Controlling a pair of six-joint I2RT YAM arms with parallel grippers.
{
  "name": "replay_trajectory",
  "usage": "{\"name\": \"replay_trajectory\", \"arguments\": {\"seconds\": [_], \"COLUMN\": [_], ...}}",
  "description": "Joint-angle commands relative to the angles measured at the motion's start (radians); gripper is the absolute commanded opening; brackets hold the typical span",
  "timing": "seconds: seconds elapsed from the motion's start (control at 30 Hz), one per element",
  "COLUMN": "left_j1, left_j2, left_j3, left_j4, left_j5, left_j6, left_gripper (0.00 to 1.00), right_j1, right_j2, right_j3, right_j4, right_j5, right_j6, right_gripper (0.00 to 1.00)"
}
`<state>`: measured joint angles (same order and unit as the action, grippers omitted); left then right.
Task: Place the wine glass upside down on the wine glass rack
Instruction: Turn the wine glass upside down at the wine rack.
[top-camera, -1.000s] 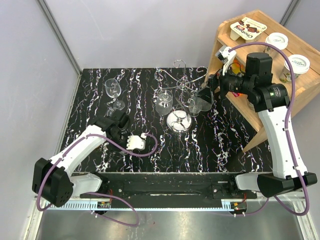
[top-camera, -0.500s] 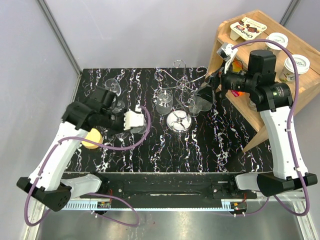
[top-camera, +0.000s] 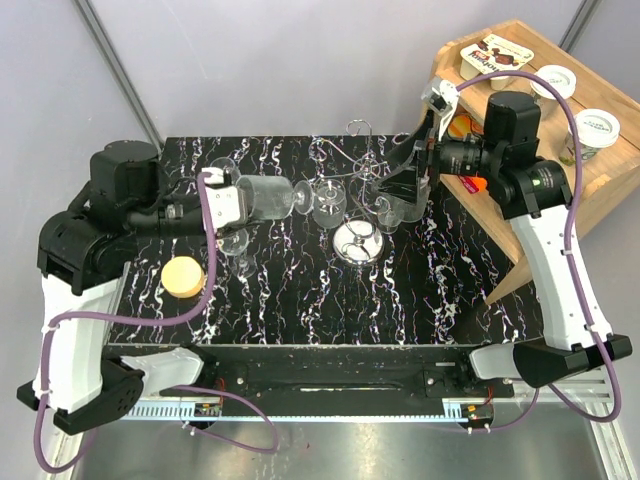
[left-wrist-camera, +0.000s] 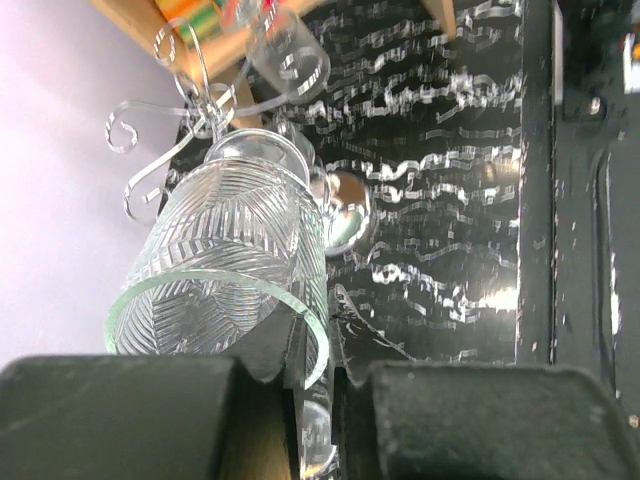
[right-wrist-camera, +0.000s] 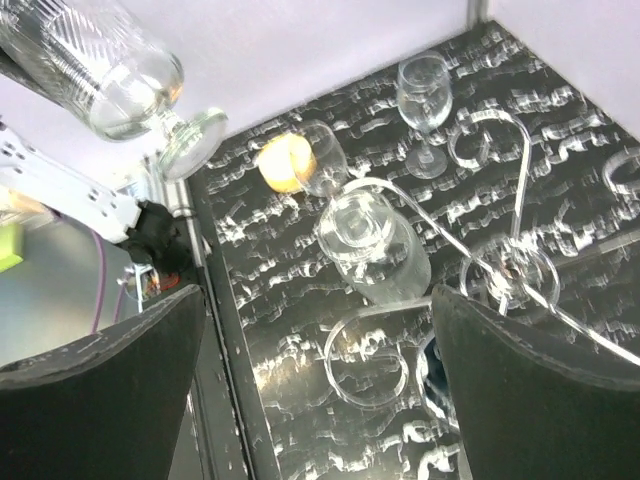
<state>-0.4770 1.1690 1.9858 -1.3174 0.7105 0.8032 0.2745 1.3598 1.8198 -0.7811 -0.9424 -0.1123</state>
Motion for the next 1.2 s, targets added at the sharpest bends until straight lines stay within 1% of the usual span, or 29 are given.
{"name": "replay_trajectory", "arguments": {"seconds": [0.0, 0.17, 0.33, 0.53, 0.7, 0.87, 1.07, 1.17], "left_j1": [-0.002, -0.002, 0.0, -0.002, -0.002, 0.0, -0.002, -0.002], "left_j2": [0.043, 0.112, 0.172, 0.222, 0.245, 0.245, 0.244, 0.245], "left_j3": [0.07, 0.108, 0.117, 0.122, 0.107, 0.076, 0.048, 0.045], "left_j4": [0.251, 0.411, 0.547, 0.652, 0.696, 0.71, 0.702, 0.692], "left_j5": [0.157, 0.234, 0.26, 0.329, 0.372, 0.382, 0.392, 0.394], "left_j6": [-0.16, -0.315, -0.401, -0.489, -0.535, -0.532, -0.515, -0.501], "left_gripper": [0.0, 0.0, 0.0, 0.0, 0.0, 0.0, 0.0, 0.0], "right_j1": [0.043, 0.08, 0.089, 0.089, 0.089, 0.086, 0.062, 0.052], "right_j2": [-0.021, 0.048, 0.093, 0.11, 0.11, 0.099, 0.084, 0.082], "right_j3": [-0.048, -0.013, 0.016, 0.004, -0.011, -0.033, -0.037, -0.033], "right_j4": [0.274, 0.387, 0.499, 0.531, 0.543, 0.545, 0.542, 0.536], "right_j5": [-0.11, -0.197, -0.251, -0.257, -0.266, -0.274, -0.28, -0.282], "right_j6": [0.147, 0.259, 0.373, 0.376, 0.37, 0.355, 0.35, 0.347], "right_gripper": [0.99, 0.99, 0.99, 0.99, 1.0, 0.89, 0.84, 0.83]}}
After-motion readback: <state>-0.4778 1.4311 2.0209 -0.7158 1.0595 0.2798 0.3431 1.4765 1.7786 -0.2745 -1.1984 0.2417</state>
